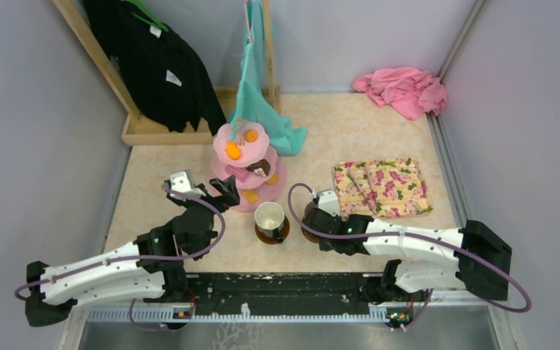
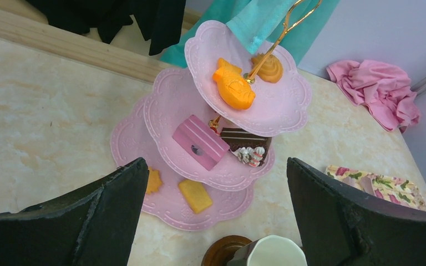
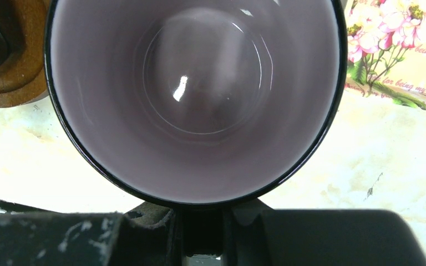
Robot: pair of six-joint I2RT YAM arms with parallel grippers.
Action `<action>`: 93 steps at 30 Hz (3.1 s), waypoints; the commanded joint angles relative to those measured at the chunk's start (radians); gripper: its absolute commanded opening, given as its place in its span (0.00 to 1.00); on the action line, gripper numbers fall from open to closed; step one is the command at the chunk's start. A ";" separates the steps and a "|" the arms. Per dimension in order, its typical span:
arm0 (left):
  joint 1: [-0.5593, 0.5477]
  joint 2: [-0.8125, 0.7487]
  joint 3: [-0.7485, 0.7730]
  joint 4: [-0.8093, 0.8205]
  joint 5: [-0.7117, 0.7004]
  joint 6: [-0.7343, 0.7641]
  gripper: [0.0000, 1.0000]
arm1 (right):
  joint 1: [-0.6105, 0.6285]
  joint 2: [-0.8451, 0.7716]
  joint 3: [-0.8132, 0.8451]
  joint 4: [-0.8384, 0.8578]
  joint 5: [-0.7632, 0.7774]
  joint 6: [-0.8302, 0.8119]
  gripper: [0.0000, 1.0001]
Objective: Serve the afternoon tea
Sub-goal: Place the cup on the coaster, then reset both arms
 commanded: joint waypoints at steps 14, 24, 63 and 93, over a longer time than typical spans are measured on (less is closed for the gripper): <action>0.004 -0.025 0.001 -0.064 -0.007 -0.045 0.98 | 0.043 0.011 -0.004 -0.005 0.065 0.070 0.03; 0.003 -0.025 0.003 -0.071 -0.003 -0.049 0.98 | 0.048 0.020 0.001 -0.014 0.068 0.073 0.19; 0.005 0.125 0.252 0.773 -0.023 0.870 1.00 | 0.179 -0.053 0.476 -0.257 0.340 -0.094 0.99; 1.200 0.696 0.266 0.571 0.763 0.422 0.96 | -0.916 0.235 0.492 0.525 0.236 -0.577 0.98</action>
